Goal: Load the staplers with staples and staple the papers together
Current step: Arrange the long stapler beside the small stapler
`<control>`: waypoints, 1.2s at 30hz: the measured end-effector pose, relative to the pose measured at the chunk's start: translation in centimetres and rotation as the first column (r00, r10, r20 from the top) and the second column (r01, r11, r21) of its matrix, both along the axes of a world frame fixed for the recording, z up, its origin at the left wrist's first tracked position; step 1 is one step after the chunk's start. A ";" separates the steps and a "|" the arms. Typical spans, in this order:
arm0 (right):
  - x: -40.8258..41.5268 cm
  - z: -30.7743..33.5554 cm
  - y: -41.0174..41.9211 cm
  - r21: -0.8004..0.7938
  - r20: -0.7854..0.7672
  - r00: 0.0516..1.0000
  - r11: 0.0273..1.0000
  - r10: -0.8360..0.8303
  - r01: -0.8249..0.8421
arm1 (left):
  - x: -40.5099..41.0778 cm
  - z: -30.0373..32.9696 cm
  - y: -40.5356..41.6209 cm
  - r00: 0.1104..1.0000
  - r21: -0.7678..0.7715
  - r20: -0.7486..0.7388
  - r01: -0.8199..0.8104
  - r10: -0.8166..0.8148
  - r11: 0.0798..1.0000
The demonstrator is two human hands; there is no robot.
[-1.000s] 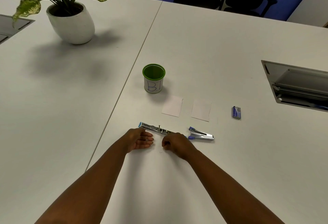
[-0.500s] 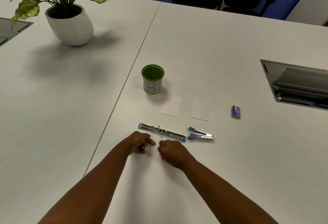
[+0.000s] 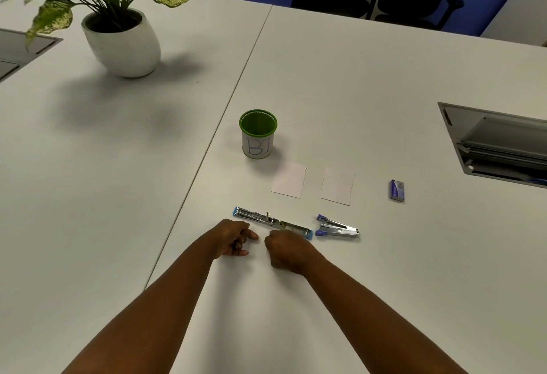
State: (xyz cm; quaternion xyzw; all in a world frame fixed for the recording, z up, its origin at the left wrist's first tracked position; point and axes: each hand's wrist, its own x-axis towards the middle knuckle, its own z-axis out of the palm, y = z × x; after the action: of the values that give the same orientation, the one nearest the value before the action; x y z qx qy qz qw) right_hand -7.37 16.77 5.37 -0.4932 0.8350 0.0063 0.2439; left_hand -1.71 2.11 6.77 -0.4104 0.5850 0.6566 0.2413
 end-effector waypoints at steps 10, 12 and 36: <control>-1.8 1.8 1.8 -0.264 0.480 0.749 0.740 -0.455 0.619 | -0.3 -0.1 0.5 1.000 0.068 -0.002 -0.016 0.016 0.998; -1.6 1.5 1.8 -0.260 0.474 0.754 0.745 -0.455 0.614 | -0.3 0.0 0.7 1.000 0.071 -0.001 0.014 -0.014 0.997; 0.0 -1.1 1.4 -0.231 -0.042 0.999 0.973 0.001 -0.011 | -0.8 -0.7 0.9 0.989 -0.081 0.036 0.147 -0.145 0.986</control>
State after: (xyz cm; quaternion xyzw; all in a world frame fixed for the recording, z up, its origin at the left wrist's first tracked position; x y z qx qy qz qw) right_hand -7.40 18.16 4.24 -0.5204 0.8335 -0.0799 0.1676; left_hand -2.49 2.99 6.08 -0.3858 0.6369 0.6058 0.2802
